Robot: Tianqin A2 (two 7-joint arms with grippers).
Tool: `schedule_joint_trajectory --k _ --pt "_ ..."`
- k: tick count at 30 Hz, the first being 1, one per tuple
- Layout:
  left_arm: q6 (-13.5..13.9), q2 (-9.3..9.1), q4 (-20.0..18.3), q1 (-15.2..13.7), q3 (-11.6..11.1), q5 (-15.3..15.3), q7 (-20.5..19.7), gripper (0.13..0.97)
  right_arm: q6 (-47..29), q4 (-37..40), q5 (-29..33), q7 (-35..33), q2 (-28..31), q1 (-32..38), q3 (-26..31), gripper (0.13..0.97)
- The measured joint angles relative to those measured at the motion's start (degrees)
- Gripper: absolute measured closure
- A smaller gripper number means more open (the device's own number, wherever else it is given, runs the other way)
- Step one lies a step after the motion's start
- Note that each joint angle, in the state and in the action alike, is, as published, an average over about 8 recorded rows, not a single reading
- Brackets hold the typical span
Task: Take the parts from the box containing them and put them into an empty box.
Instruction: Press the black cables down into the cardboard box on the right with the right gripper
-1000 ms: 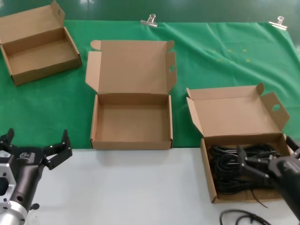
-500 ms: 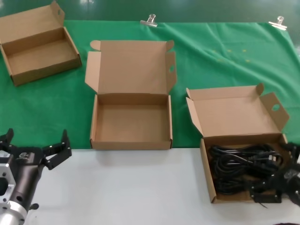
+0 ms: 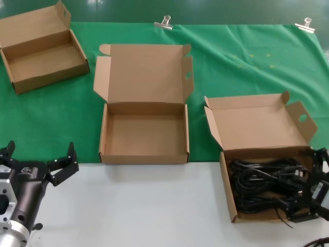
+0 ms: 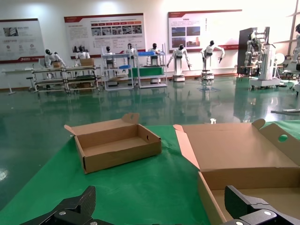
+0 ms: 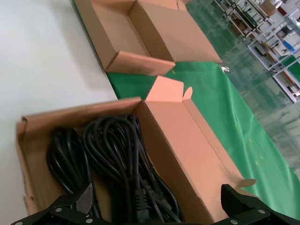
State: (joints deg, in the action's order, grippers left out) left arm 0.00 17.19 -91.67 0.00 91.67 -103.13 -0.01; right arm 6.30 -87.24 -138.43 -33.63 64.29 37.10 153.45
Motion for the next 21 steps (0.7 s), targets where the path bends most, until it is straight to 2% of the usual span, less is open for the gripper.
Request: schedule_joint_trajectory --k 5,9,14,21 --pt "0.0 0.00 0.0 0.0 0.0 0.0 0.0 0.132 1.4 2.5 -10.0 -11.6 -1.6 3.7 3.0 0.129" --pt "0.0 0.00 0.0 0.0 0.0 0.0 0.0 0.132 1.9 4.1 -15.9 -17.9 -2.8 5.2 3.9 0.129" --pt "0.0 0.00 0.0 0.0 0.0 0.0 0.0 0.132 2.0 5.0 -18.6 -20.7 -3.7 5.8 4.2 0.129" --pt "0.0 0.00 0.0 0.0 0.0 0.0 0.0 0.132 2.1 5.0 -19.2 -21.1 -3.8 5.3 4.3 0.129"
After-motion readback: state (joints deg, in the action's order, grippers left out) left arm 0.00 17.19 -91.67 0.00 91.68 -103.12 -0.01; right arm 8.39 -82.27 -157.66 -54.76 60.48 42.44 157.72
